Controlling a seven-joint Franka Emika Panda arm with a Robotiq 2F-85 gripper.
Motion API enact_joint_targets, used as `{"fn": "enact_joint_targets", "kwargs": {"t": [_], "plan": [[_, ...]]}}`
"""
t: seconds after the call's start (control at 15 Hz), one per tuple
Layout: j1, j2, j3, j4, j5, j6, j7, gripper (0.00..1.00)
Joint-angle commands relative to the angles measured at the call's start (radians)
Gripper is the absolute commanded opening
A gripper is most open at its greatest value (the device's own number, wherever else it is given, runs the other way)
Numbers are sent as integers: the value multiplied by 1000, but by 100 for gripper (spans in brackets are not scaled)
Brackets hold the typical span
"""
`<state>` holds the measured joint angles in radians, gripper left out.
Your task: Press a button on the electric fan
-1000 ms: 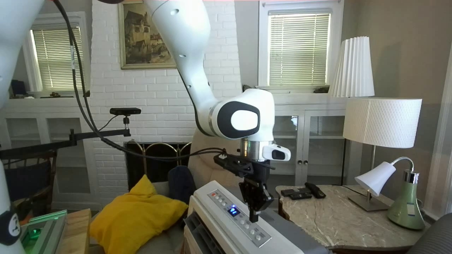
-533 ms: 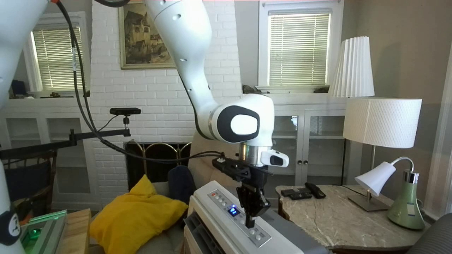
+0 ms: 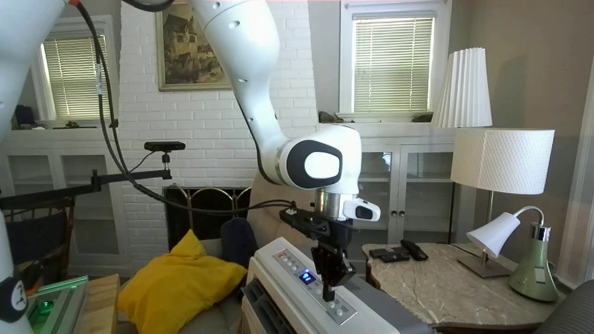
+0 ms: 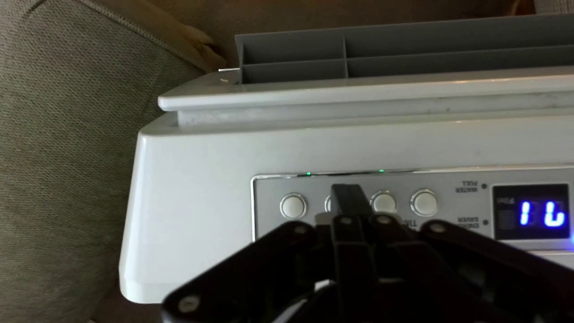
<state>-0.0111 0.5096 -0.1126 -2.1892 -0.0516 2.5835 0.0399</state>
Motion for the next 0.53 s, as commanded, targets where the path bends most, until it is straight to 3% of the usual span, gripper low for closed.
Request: {"fn": "enact_joint_targets", "kwargs": {"t": [0.0,0.47], "plan": [[-11,16,8,10,-7,-2,2,0],[-13,26,2,15,-11,5,3,0]]}}
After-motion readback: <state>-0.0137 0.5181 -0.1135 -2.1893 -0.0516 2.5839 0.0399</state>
